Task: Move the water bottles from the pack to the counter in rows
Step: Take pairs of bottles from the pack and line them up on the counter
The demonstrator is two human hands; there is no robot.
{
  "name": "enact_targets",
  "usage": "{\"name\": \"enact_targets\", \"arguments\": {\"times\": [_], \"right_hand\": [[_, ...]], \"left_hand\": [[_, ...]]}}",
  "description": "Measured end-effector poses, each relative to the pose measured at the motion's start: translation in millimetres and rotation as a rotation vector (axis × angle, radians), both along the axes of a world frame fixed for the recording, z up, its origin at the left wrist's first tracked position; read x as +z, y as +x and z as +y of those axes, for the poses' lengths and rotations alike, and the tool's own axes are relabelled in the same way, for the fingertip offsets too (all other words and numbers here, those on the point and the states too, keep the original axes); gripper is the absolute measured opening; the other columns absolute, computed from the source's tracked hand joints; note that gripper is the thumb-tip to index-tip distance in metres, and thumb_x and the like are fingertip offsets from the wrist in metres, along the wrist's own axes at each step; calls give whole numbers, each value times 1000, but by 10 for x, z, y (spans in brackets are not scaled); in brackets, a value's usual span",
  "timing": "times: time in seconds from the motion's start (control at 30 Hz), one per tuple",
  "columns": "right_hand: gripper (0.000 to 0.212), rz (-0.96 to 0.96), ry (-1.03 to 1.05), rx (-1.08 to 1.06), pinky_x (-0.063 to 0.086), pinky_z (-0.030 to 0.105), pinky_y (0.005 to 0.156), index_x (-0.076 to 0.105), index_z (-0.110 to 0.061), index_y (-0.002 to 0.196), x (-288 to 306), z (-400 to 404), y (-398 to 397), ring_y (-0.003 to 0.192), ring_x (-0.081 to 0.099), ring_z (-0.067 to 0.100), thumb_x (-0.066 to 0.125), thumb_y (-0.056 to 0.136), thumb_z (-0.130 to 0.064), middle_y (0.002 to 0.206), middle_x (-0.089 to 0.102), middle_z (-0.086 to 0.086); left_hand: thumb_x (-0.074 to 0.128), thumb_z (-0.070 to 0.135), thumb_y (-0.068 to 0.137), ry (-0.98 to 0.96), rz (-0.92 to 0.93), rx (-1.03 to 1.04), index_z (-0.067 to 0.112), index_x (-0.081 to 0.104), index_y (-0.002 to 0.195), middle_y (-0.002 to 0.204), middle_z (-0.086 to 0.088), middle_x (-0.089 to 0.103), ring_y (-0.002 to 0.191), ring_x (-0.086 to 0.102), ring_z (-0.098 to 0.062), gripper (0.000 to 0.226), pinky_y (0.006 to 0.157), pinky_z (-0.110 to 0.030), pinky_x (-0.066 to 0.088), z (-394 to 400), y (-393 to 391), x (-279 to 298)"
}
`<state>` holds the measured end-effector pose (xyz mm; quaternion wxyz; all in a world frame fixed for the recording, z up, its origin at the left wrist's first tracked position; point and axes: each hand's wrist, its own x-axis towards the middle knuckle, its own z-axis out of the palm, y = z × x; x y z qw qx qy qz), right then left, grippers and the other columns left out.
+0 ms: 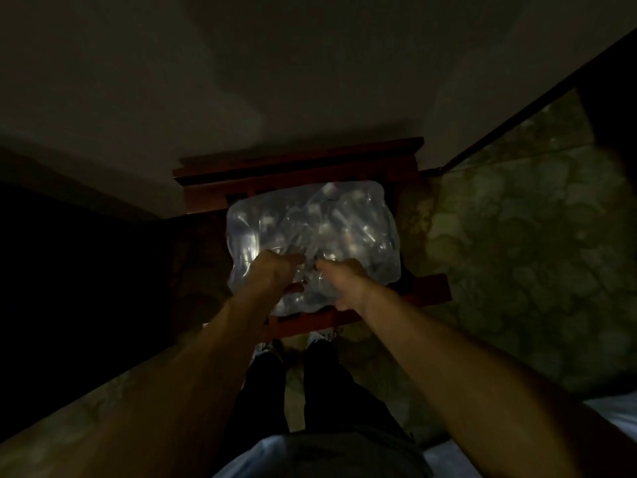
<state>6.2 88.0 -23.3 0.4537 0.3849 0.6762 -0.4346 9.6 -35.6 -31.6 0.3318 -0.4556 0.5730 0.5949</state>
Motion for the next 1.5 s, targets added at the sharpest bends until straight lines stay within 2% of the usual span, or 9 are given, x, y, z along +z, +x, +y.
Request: {"name": "enact_targets", "arguments": {"times": [0.27, 0.37, 0.57, 0.73, 0.87, 1.07, 1.27, 1.37, 1.5], "right_hand": [[57, -42, -52, -66, 48, 36, 79, 50, -22, 133, 464, -145, 69, 109, 63, 32, 55, 88, -57, 134, 56, 8], [63, -40, -29, 64, 52, 41, 88, 50, -22, 131, 641, -104, 52, 96, 70, 33, 64, 81, -57, 128, 61, 12], [75, 67, 46, 204, 58, 32, 66, 49, -20, 131, 938, -66, -82, 61, 75, 25, 57, 78, -71, 87, 70, 17], [74, 132, 15, 134, 59, 37, 75, 50, -14, 129, 1240, -169, -133, 73, 75, 31, 55, 81, -69, 89, 73, 19], [61, 237, -208, -119, 57, 37, 72, 54, -15, 128, 1573, -204, -97, 88, 74, 32, 65, 83, -53, 112, 71, 18], [65, 492, -400, -176, 52, 47, 97, 57, -12, 124, 2164, -215, -78, 103, 70, 32, 77, 69, -38, 111, 72, 17], [48, 762, -715, -150, 51, 48, 95, 57, -18, 125, 2917, -276, -109, 107, 68, 32, 70, 79, -17, 119, 68, 18], [51, 887, -917, -13, 45, 52, 103, 51, -14, 134, 3361, -319, -57, 120, 59, 41, 65, 85, -10, 130, 61, 23], [54, 1072, -948, 95, 56, 41, 84, 52, -16, 132, 3757, -561, 181, 104, 68, 30, 68, 81, -13, 122, 67, 16]], "left_hand": [[62, 50, 87, -14, 85, -196, 6, 61, 113, 96, -5, 65, 90, 67, -25, 51, 63, -31, 57, -204, 178, 254], [58, 59, 84, 120, 52, -237, 8, 62, 117, 103, -12, 69, 92, 66, -27, 61, 72, -36, 56, -373, 239, 382], [57, 54, 88, 294, 94, -206, 15, 62, 116, 109, -13, 70, 109, 65, -34, 48, 100, -51, 49, -519, 444, 548], [55, 56, 88, 379, 205, -141, 14, 71, 100, 90, -10, 74, 75, 68, -22, 46, 61, -31, 53, -578, 370, 772], [57, 54, 88, 335, 421, -93, 21, 59, 125, 104, -4, 74, 93, 71, -20, 50, 82, -38, 57, -620, 319, 1151], [59, 48, 89, 289, 698, -132, 30, 49, 133, 108, 1, 70, 77, 69, -13, 48, 58, -24, 52, -828, 285, 1873], [70, 40, 82, 152, 1019, -170, 35, 31, 144, 119, 3, 67, 88, 71, -5, 73, 76, -24, 57, -962, 301, 2606], [64, 28, 90, 30, 1181, -185, 35, 39, 132, 108, 6, 69, 70, 66, 2, 49, 58, -15, 50, -1064, 380, 3130], [64, 25, 90, -110, 1322, -189, 41, 44, 124, 104, 7, 68, 68, 64, 3, 43, 51, -12, 44, -1141, 598, 3659]]}}
